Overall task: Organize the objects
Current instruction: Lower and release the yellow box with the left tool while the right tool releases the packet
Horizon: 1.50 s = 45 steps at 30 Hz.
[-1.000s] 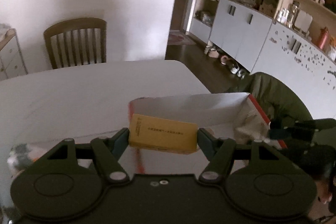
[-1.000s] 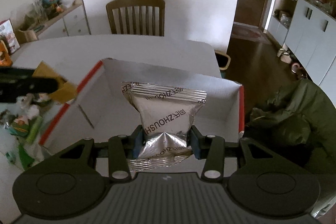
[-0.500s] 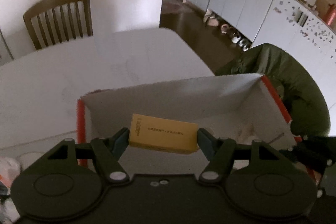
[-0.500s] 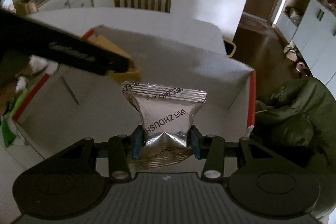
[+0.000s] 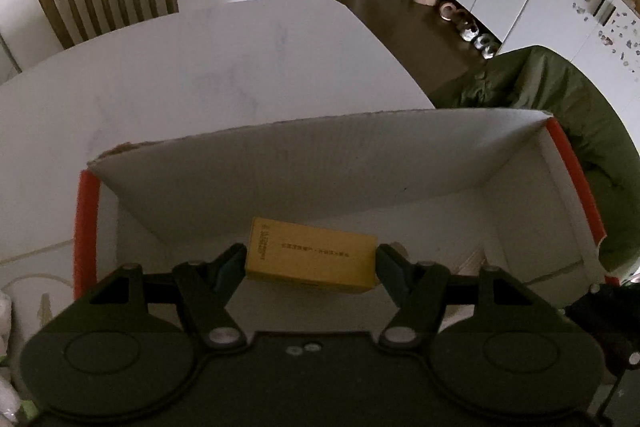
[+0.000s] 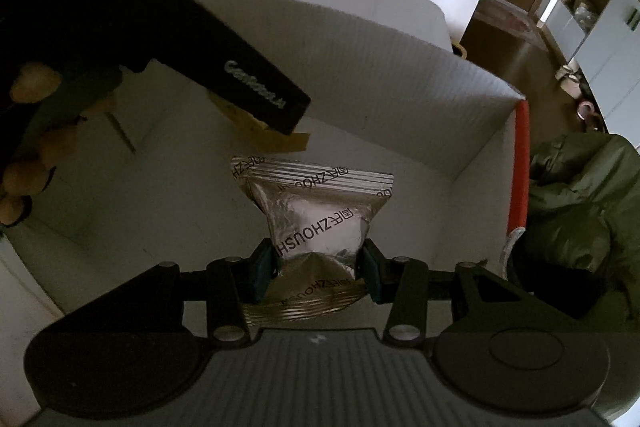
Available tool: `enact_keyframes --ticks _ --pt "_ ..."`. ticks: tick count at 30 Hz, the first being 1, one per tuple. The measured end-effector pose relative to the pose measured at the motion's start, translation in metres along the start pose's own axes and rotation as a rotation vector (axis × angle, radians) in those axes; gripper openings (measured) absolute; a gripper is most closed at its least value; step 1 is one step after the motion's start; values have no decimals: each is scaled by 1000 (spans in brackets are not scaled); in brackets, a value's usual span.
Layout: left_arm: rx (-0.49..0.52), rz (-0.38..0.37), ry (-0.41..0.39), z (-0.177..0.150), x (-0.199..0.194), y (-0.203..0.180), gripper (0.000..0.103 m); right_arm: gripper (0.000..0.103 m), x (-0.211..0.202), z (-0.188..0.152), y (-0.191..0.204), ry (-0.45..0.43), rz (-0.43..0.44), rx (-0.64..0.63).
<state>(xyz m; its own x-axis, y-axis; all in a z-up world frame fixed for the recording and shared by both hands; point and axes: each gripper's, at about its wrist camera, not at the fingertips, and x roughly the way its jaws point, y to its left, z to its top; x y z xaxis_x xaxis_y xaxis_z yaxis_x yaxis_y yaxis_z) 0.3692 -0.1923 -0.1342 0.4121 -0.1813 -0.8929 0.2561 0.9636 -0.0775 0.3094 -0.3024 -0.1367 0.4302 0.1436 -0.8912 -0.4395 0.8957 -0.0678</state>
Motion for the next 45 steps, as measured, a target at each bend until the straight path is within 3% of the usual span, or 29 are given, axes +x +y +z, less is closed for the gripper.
enact_keyframes --ticks 12,21,25,30,45 --pt "-32 6 71 5 18 7 69 45 12 4 -4 46 4 15" --pt "-42 13 75 6 18 3 69 46 11 4 -3 39 -7 28" --pt "-35 14 55 6 13 2 72 47 8 3 -1 29 -5 32" --pt "-32 1 32 4 3 2 76 64 0 4 -3 -16 -12 35" --pt "-12 -73 -151 -16 -82 5 75 64 -48 -6 -20 -129 49 143"
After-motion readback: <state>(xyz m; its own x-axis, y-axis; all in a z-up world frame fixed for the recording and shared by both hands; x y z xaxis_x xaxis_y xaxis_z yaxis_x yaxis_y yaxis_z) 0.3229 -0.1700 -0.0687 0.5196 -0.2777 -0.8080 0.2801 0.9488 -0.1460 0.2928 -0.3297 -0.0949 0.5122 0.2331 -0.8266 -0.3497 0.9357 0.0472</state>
